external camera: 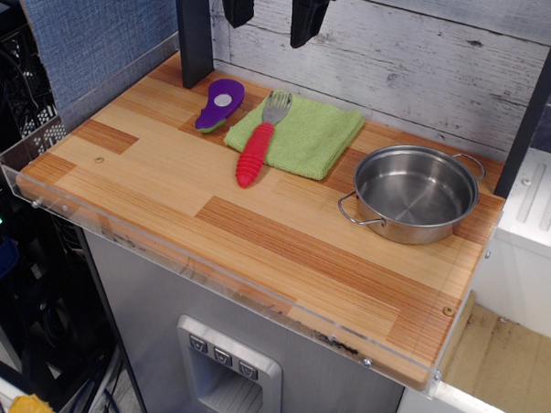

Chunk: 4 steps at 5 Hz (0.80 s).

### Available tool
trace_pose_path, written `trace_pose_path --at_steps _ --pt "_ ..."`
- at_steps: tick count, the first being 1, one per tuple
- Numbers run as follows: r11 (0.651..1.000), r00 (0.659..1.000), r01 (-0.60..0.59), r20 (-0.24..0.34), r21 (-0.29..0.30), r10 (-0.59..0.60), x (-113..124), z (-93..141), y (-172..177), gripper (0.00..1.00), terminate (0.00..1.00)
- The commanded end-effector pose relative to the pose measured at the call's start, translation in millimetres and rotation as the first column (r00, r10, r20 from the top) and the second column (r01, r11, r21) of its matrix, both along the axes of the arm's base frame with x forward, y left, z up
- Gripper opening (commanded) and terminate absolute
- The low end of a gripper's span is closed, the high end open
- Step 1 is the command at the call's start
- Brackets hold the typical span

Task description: Move the pot to the bottom corner of counter.

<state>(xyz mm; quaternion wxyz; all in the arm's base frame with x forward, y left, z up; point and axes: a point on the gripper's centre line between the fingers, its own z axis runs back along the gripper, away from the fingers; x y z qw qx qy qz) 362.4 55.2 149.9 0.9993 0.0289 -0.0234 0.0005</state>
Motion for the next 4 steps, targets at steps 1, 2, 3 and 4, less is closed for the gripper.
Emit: trace_pose_path --at_steps 1,2,3,4 --pt "1.0 1.0 0.0 0.0 0.0 0.0 0 0 0 1.0 0.0" --pt "0.997 0.997 0.071 -0.004 0.007 -0.071 9 -11 -33 1.0 0.0" --pt "0.992 0.992 0.122 -0.007 -0.015 -0.123 16 -27 -62 1.0 0.0" --pt "0.988 0.988 0.155 0.008 -0.019 -0.155 22 -45 -80 1.0 0.0"
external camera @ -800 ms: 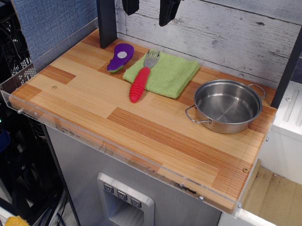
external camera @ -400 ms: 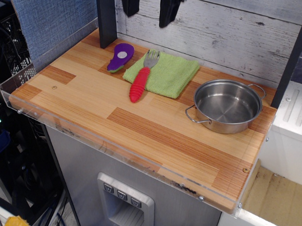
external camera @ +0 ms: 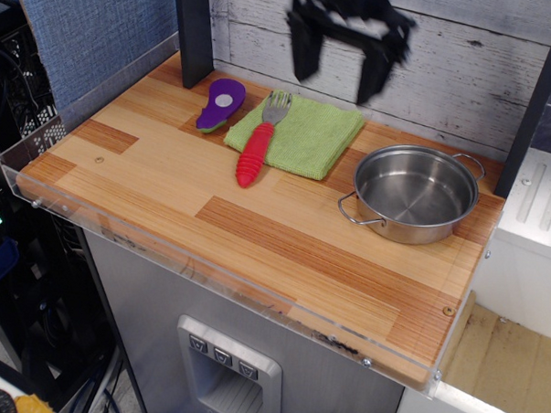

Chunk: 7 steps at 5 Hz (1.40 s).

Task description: Move the pot to the bottom corner of counter.

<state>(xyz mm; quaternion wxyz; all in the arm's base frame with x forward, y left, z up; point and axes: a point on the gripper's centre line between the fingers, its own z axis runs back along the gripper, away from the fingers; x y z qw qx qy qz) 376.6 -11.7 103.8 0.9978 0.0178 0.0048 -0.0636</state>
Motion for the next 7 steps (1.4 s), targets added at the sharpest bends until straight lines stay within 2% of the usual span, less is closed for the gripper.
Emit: trace_pose_path --at_steps 1,2,4,6,7 --pt "0.999 0.996 0.034 0.088 0.001 -0.034 11 -17 -15 1.0 0.0" --pt "0.999 0.994 0.023 0.106 -0.027 -0.02 17 -34 -15 1.0 0.0" --pt "0.998 0.998 0.02 0.055 -0.061 -0.017 23 -56 -27 1.0 0.0" --pt "0.998 0.999 0.021 0.025 -0.066 -0.019 25 -71 -39 1.0 0.0" --pt "0.998 1.0 0.009 0.03 -0.061 -0.007 25 -73 -40 0.0 0.0"
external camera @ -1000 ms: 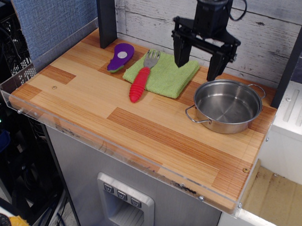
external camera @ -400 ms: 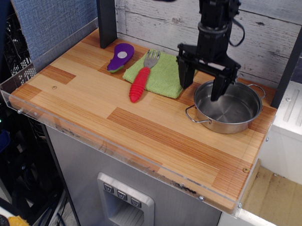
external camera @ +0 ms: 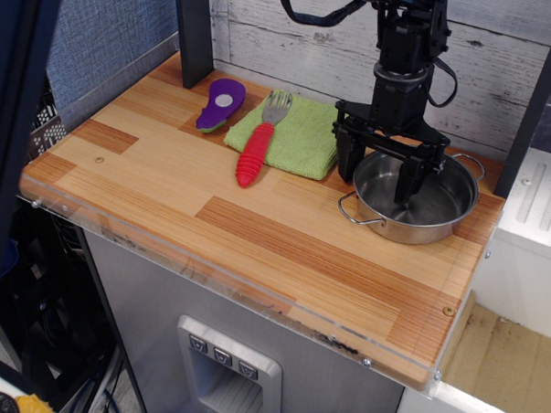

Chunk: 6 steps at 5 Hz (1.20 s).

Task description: Move the pot to the bottom corner of counter.

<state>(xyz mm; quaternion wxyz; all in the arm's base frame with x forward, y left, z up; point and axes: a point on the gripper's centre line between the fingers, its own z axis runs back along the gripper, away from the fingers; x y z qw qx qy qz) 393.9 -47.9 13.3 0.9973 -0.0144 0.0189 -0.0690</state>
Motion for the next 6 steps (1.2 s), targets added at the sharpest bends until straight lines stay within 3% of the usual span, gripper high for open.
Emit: trace_pose_path --at_steps 1,4,5,6 --pt "1.0 0.997 -0.004 0.073 -0.001 0.004 7 22 -4 0.0 0.0" --pt "1.0 0.987 0.003 0.161 0.009 -0.004 9 66 -4 0.0 0.0" --pt "0.999 0.975 0.021 0.222 -0.031 -0.014 2 109 -7 0.0 0.0" --pt "0.997 0.971 -0.061 0.228 -0.041 0.069 -19 139 16 0.0 0.0"
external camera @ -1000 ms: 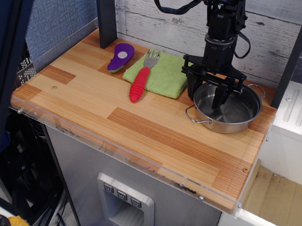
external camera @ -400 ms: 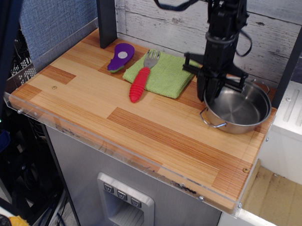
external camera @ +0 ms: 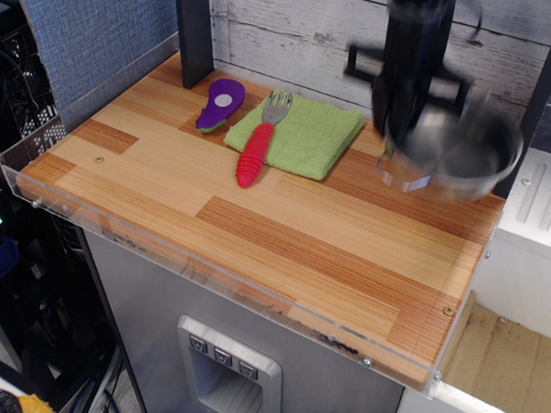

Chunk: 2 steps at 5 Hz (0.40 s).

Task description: Move the pot to the bottom corner of counter.

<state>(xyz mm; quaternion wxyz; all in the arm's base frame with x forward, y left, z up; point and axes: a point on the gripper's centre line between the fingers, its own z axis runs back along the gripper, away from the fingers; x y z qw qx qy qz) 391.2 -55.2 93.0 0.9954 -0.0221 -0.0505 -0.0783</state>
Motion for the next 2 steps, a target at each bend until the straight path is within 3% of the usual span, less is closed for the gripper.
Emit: trace_pose_path --at_steps 1,2 --pt "0.976 0.976 -0.216 0.025 -0.038 0.217 -43 62 73 0.0 0.0" --pt "0.947 0.947 -0.322 -0.01 0.017 0.322 -76 67 119 0.0 0.0"
